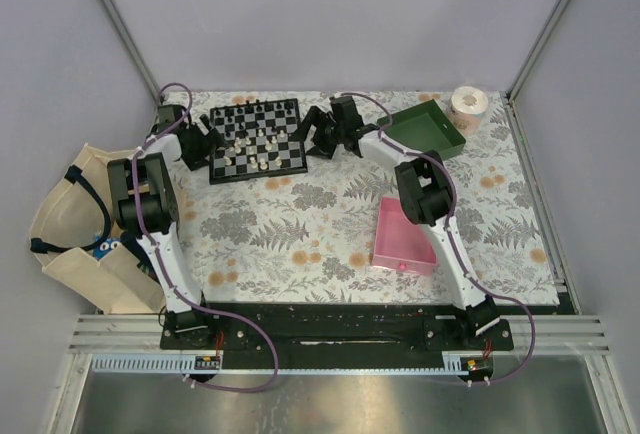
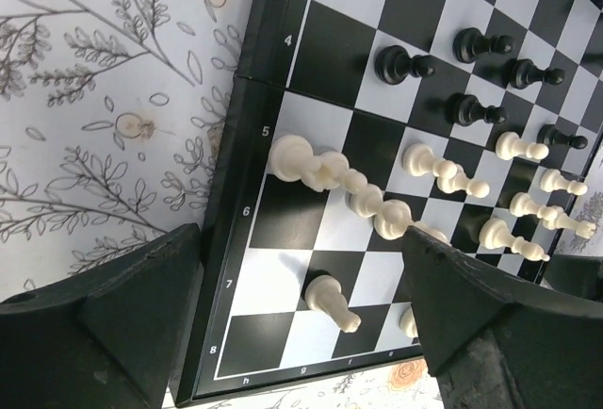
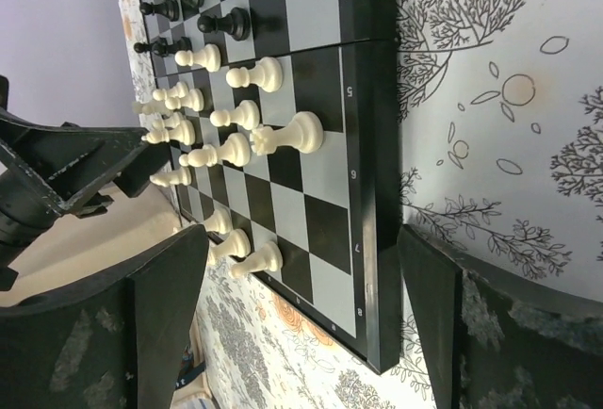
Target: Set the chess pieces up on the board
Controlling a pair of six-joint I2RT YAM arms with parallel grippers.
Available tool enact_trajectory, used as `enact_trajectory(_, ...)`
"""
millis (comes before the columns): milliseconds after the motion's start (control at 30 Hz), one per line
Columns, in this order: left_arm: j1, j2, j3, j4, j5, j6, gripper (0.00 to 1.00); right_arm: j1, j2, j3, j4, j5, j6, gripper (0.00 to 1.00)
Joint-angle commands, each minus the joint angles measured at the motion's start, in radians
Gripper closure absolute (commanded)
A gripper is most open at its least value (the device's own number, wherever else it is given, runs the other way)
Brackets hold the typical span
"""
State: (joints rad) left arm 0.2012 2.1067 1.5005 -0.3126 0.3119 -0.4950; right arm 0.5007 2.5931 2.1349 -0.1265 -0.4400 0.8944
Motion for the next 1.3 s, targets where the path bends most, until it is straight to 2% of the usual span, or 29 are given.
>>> enact_trajectory(0, -0.017, -0.051, -0.112, 0.030, 0.052, -0.027, 0.10, 0.039, -0.097, -0.110, 0.048, -0.028, 0.001, 0.09)
enact_trajectory(167, -0.032, -0.134, -0.233, 0.076, 0.052, -0.033, 0.10, 0.048, -0.208, -0.311, 0.185, -0.019, 0.024, 0.09)
enact_trajectory(333, -0.060, -0.188, -0.310, 0.095, 0.059, -0.033, 0.10, 0.062, -0.269, -0.404, 0.209, -0.032, 0.017, 0.09)
enact_trajectory(600, -0.111, -0.312, -0.502, 0.165, 0.050, -0.048, 0.10, 0.090, -0.435, -0.665, 0.298, 0.000, 0.023, 0.09)
enact_trajectory(833, -0.147, -0.393, -0.566, 0.153, 0.061, -0.034, 0.10, 0.102, -0.565, -0.863, 0.349, 0.050, 0.021, 0.09)
enact_trajectory(967, -0.152, -0.444, -0.614, 0.164, 0.050, -0.039, 0.10, 0.102, -0.613, -0.863, 0.269, 0.089, -0.055, 0.09)
enact_trajectory(1133, -0.158, -0.491, -0.634, 0.167, 0.078, -0.047, 0.10, 0.096, -0.616, -0.778, 0.133, 0.122, -0.159, 0.08)
enact_trajectory(1267, -0.163, -0.525, -0.619, 0.109, -0.003, -0.021, 0.07, 0.088, -0.663, -0.776, 0.053, 0.184, -0.189, 0.06)
